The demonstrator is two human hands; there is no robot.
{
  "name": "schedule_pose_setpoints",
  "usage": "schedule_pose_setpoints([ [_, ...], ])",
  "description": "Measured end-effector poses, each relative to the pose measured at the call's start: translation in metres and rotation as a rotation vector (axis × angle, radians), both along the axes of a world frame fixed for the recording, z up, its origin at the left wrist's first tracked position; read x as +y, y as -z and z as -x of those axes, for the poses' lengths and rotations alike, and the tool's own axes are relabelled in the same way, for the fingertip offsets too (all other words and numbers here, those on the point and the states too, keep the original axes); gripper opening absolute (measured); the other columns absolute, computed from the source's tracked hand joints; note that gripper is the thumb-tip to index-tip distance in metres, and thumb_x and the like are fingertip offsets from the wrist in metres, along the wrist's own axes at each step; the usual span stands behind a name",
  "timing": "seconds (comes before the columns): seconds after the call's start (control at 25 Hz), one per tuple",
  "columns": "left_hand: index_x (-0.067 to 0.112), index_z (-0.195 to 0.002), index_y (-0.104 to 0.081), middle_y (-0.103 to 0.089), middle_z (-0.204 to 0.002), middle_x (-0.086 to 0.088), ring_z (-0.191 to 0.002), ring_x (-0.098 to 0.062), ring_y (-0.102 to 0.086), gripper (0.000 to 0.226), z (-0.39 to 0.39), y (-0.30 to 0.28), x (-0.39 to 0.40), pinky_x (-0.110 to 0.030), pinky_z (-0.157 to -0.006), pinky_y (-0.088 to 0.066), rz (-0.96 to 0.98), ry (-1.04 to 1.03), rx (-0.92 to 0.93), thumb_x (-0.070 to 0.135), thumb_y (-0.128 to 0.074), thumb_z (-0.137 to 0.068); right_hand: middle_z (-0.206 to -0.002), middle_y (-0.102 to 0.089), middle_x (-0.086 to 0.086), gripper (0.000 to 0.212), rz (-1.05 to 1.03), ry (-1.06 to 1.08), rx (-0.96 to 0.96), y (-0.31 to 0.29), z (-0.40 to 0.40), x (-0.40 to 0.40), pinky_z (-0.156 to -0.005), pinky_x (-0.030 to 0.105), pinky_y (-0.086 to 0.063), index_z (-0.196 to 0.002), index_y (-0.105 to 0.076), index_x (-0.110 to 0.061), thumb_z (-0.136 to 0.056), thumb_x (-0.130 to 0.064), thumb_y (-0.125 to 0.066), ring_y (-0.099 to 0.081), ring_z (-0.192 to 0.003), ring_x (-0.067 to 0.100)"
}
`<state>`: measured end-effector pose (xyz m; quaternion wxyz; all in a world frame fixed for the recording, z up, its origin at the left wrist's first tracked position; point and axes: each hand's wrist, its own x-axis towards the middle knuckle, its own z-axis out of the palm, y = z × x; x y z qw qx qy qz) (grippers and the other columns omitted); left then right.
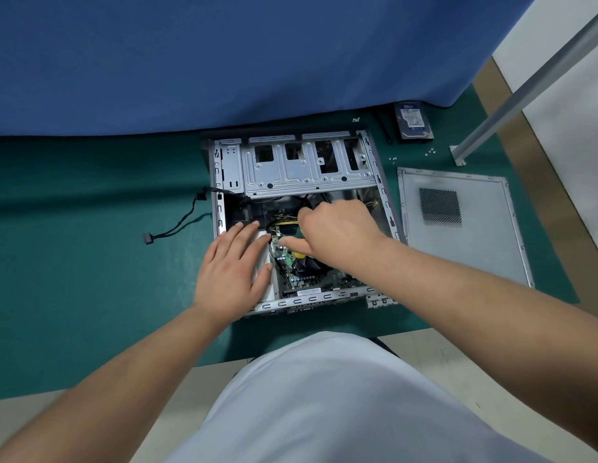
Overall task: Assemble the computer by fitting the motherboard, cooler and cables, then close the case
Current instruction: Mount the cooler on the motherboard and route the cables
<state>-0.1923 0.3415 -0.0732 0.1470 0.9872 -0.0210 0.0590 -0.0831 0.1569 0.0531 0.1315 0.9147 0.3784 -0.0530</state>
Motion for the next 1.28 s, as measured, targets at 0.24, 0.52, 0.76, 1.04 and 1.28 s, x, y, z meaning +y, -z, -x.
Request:
schedule_pose_setpoints([
  [0.24, 0.019, -0.147, -0.053, -0.048, -0.153, -0.004, -0.141, -0.029, -0.038, 0.059, 0.006, 0.0, 0.002, -0.045, -0.121, -0.023, 0.012, 0.023, -0.01, 0.049, -0.042, -0.098, -0.13, -0.051, 0.001, 0.037, -0.073, -0.217, 0.355, -0.012, -0.016, -0.01, -0.064, 0.036, -0.045, -0.134, -0.049, -0.029, -0.099, -0.027, -0.062, -0.056, -0.079, 0.025],
  [0.52, 0.02, -0.156, -0.043, -0.034, -0.165, -0.003, -0.151, -0.03, -0.029, 0.065, 0.014, 0.004, 0.011, -0.049, -0.125, -0.019, -0.019, 0.122, 0.029, 0.054, -0.04, -0.099, -0.064, -0.043, -0.001, 0.043, 0.0, -0.181, 0.059, -0.01, -0.003, -0.006, -0.047, 0.03, -0.026, -0.099, -0.052, -0.017, -0.103, -0.057, -0.038, -0.057, -0.065, 0.029],
  [0.76, 0.022, -0.154, -0.045, -0.035, -0.164, -0.002, -0.15, -0.029, -0.03, 0.064, 0.014, 0.006, 0.01, -0.049, -0.125, -0.019, -0.015, 0.107, 0.021, 0.054, -0.042, -0.099, -0.106, -0.061, 0.003, 0.052, -0.055, -0.231, 0.125, -0.004, -0.01, -0.003, -0.055, 0.032, -0.04, -0.126, -0.057, -0.021, -0.101, -0.063, -0.041, -0.062, -0.076, 0.029],
  [1.04, 0.024, -0.153, -0.046, -0.035, -0.164, 0.001, -0.151, -0.027, -0.03, 0.063, 0.014, 0.008, 0.009, -0.048, -0.125, -0.019, 0.006, 0.089, 0.015, 0.054, -0.043, -0.098, -0.097, -0.061, 0.0, 0.029, -0.056, -0.264, 0.192, -0.014, -0.008, -0.009, -0.059, 0.034, -0.044, -0.119, -0.059, -0.02, -0.102, -0.041, -0.051, -0.063, -0.08, 0.029],
  [1.28, 0.024, -0.154, -0.044, -0.035, -0.164, 0.0, -0.151, -0.027, -0.03, 0.063, 0.014, 0.01, 0.009, -0.048, -0.126, -0.019, 0.0, 0.086, 0.013, 0.055, -0.042, -0.099, -0.076, -0.054, 0.0, 0.058, -0.018, -0.107, -0.007, 0.0, 0.003, -0.001, -0.049, 0.029, -0.023, -0.099, -0.054, -0.018, -0.099, -0.07, -0.029, -0.053, -0.063, 0.027],
])
